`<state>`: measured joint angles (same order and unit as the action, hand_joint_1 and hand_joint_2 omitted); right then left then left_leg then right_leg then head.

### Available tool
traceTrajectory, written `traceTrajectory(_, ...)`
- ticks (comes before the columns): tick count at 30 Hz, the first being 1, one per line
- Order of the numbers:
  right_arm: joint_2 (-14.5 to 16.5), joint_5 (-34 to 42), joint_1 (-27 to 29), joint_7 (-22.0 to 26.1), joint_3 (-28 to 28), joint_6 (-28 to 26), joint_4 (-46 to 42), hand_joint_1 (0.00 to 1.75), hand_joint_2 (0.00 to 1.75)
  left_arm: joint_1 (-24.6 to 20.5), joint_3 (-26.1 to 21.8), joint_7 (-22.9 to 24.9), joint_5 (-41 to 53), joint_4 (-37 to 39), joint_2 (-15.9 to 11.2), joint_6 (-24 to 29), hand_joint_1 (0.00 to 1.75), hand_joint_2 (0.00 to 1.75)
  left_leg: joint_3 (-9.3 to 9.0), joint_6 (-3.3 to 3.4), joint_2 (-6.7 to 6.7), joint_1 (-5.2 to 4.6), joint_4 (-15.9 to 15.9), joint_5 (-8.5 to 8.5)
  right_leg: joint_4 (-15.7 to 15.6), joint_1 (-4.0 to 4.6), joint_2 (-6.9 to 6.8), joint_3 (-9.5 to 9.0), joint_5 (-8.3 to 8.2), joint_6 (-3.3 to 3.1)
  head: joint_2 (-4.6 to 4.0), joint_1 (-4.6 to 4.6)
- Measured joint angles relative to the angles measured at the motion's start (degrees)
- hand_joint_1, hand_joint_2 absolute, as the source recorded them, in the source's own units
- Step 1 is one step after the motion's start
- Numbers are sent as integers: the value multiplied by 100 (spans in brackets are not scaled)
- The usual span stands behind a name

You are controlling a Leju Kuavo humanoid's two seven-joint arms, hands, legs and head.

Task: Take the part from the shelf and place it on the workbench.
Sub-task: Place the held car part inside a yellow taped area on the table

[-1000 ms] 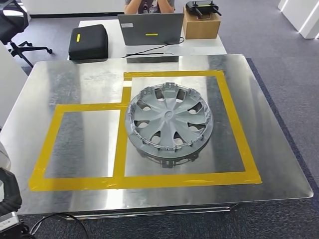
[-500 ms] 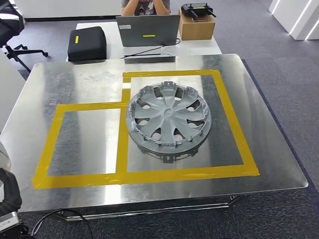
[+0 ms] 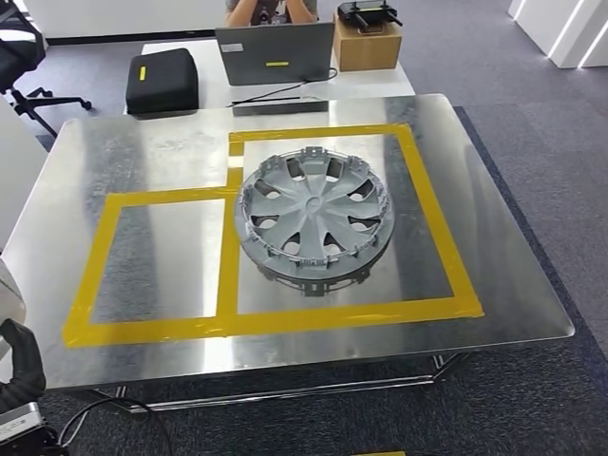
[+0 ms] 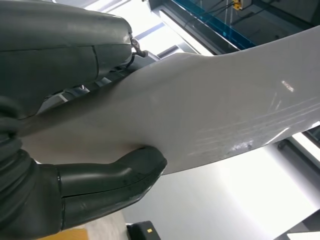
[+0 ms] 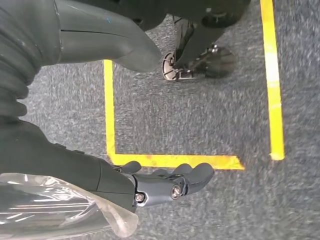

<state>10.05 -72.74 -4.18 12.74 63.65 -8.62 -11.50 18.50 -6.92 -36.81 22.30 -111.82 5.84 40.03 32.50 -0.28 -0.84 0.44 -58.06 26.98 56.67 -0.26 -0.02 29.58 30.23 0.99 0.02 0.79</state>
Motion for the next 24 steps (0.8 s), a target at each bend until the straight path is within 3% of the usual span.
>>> traceTrajectory(2, 0, -2, 3, -2, 0, -1, 0, 0, 175, 5, 3, 0, 4, 0, -1, 1, 175, 175, 80, -64, 16, 14, -202, 187, -24, -17, -11, 3, -63, -82, 0, -11)
traceTrajectory(5, 0, -4, 5, -2, 0, 1, 0, 0, 175, 12, 5, 1, 11, 2, -2, 1, 175, 175, 445, -129, 31, 22, -1218, 800, -26, -19, -17, 61, -131, -138, 0, -29)
traceTrajectory(6, 0, -4, 11, -2, 0, 1, 0, 0, 175, 14, 6, 1, 13, 4, -2, 0, 175, 175, 530, -136, 31, 22, -1494, 902, -23, -14, -17, 83, -142, -140, 0, -29)
traceTrajectory(7, 0, -4, 16, -2, 0, 0, 0, 0, 175, 14, 6, 2, 14, 7, -2, 1, 175, 175, 530, -133, 32, 22, -1578, 894, -19, -8, -15, 99, -150, -138, 0, -29)
traceTrajectory(8, 0, -5, 18, -2, 0, -1, 0, 0, 175, 14, 6, 3, 15, 9, -2, 1, 175, 175, 419, -120, 33, 20, -1420, 771, -16, -4, -10, 109, -156, -135, 0, -29)
traceTrajectory(11, 5, -10, 12, -2, 0, -2, 1, 0, 175, 11, 8, 15, 14, 10, -1, 1, 175, 175, -167, -29, 49, 2, -295, 282, 6, 18, 5, 128, -173, -106, 0, -27)
traceTrajectory(13, 8, -11, 5, -3, 0, -5, 2, 0, 175, 9, 7, 69, 5, 14, -2, 1, 175, 175, -303, 5, 60, -8, 75, 219, 39, 45, 7, 185, -181, -90, 0, -21)
traceTrajectory(16, 7, -16, 4, -7, 0, -12, 2, 0, 175, 6, -26, 255, -17, 50, -10, 1, 175, 175, -276, 0, 62, -28, 122, 206, 43, 43, -2, 230, -208, -106, 0, -15)
traceTrajectory(24, 7, -108, -4, -9, -1, 1, 2, 0, 175, -245, -601, 834, -30, 502, -295, -73, 175, 175, -259, 67, 59, -72, 114, 178, 9, -1, 7, 235, -270, -9, 0, -16)
